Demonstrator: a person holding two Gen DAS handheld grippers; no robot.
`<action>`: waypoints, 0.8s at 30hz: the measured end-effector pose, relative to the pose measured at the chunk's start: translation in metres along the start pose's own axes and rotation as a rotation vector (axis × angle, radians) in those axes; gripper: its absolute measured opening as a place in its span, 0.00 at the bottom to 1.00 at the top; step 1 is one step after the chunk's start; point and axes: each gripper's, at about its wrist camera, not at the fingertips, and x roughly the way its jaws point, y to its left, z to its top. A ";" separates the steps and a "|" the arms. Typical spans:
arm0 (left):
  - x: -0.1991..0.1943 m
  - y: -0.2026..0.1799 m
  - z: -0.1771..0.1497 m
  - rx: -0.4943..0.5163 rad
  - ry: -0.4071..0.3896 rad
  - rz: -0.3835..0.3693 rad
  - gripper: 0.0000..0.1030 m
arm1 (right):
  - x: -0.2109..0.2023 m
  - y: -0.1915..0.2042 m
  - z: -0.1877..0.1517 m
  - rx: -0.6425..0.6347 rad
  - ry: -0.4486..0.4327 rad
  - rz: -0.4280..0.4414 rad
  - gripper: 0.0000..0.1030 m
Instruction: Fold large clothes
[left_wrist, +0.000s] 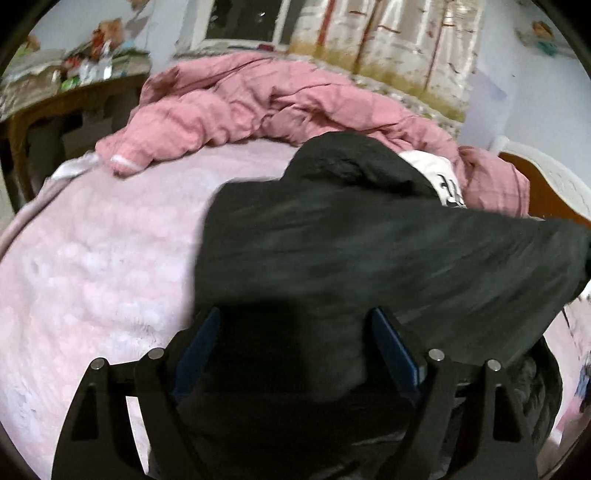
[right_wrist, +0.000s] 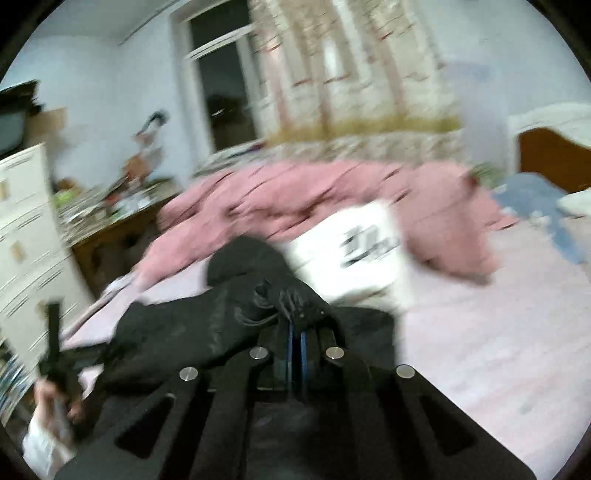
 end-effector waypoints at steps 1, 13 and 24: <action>0.005 0.002 0.001 -0.003 0.015 0.019 0.80 | 0.005 -0.009 0.007 -0.009 0.000 -0.047 0.02; 0.053 0.025 -0.015 -0.053 0.187 0.083 0.69 | 0.115 -0.085 -0.071 -0.052 0.503 -0.196 0.62; -0.027 -0.032 0.030 0.125 -0.129 -0.045 0.35 | 0.037 -0.013 -0.006 -0.192 0.117 -0.424 0.70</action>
